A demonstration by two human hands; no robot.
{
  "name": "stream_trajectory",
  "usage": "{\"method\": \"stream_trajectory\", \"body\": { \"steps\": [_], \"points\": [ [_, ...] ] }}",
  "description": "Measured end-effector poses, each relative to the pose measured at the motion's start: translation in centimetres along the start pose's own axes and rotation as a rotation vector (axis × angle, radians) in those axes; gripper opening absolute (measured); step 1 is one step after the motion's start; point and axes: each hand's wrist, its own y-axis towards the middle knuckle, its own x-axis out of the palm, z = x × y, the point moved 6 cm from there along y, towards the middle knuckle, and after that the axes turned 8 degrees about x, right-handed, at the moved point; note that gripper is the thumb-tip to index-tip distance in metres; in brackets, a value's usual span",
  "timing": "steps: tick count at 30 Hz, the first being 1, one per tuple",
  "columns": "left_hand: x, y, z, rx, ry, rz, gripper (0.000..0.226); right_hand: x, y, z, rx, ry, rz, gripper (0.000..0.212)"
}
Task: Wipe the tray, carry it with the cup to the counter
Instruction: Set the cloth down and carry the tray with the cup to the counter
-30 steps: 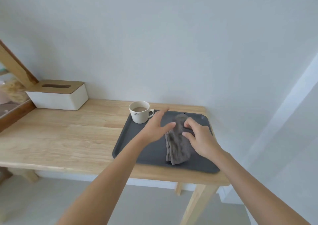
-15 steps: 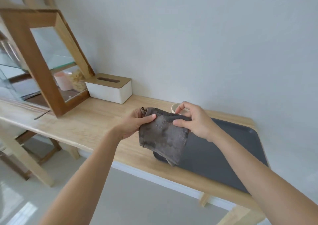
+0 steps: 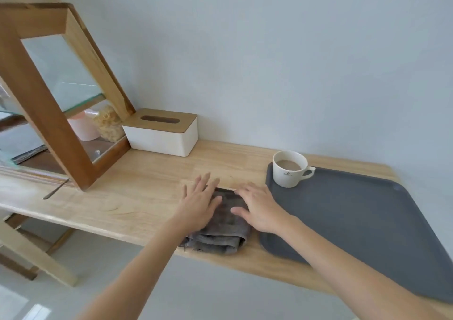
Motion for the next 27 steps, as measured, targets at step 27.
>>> {"method": "stream_trajectory", "body": {
  "steps": [27],
  "points": [
    [3.6, 12.6, 10.5, 0.063, -0.66, 0.029, 0.074, -6.6, -1.1, 16.6, 0.462, 0.693, 0.315, 0.048]
  ]
}}
